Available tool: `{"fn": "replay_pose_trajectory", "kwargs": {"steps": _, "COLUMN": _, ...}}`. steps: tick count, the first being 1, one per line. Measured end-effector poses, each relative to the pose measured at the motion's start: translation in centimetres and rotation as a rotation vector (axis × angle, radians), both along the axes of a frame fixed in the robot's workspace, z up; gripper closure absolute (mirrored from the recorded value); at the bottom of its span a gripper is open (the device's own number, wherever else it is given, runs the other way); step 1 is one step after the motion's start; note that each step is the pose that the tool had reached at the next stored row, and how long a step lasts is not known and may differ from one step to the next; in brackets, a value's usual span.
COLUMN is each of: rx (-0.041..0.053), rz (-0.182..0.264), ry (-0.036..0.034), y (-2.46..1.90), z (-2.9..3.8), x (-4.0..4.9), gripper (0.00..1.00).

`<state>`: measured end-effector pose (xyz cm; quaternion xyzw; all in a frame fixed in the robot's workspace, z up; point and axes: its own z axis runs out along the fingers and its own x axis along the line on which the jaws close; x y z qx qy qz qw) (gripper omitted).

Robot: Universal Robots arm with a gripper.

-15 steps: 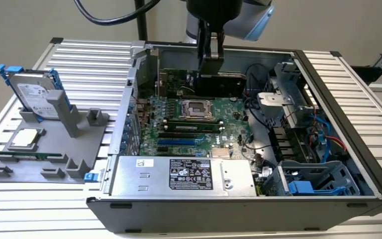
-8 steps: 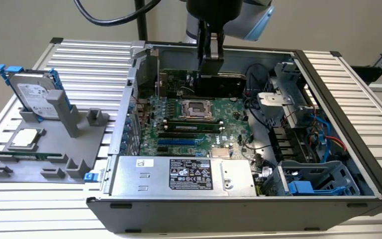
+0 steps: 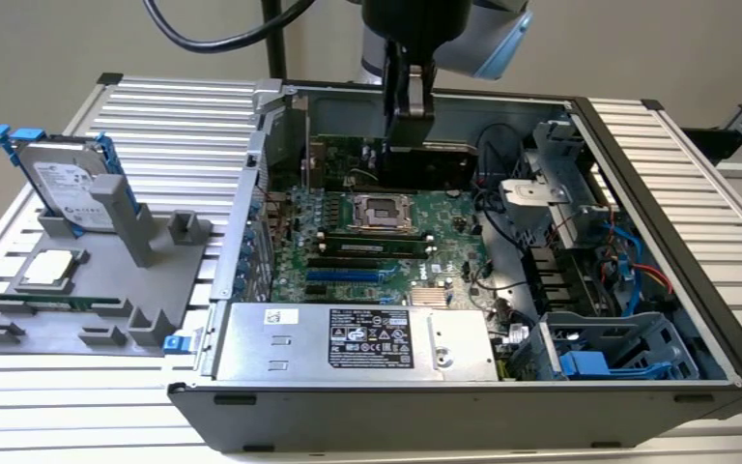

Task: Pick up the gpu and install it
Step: 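Insert the gpu into the slot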

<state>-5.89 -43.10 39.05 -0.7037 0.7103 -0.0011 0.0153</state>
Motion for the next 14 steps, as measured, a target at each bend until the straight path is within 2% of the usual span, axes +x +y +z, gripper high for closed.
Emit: {"fn": "replay_pose_trajectory", "kwargs": {"steps": 14, "rx": -0.0001, "rz": 0.0, "ry": -0.0004, "y": 0.0, "z": -0.55, "x": 0.0, "gripper": 1.0}}
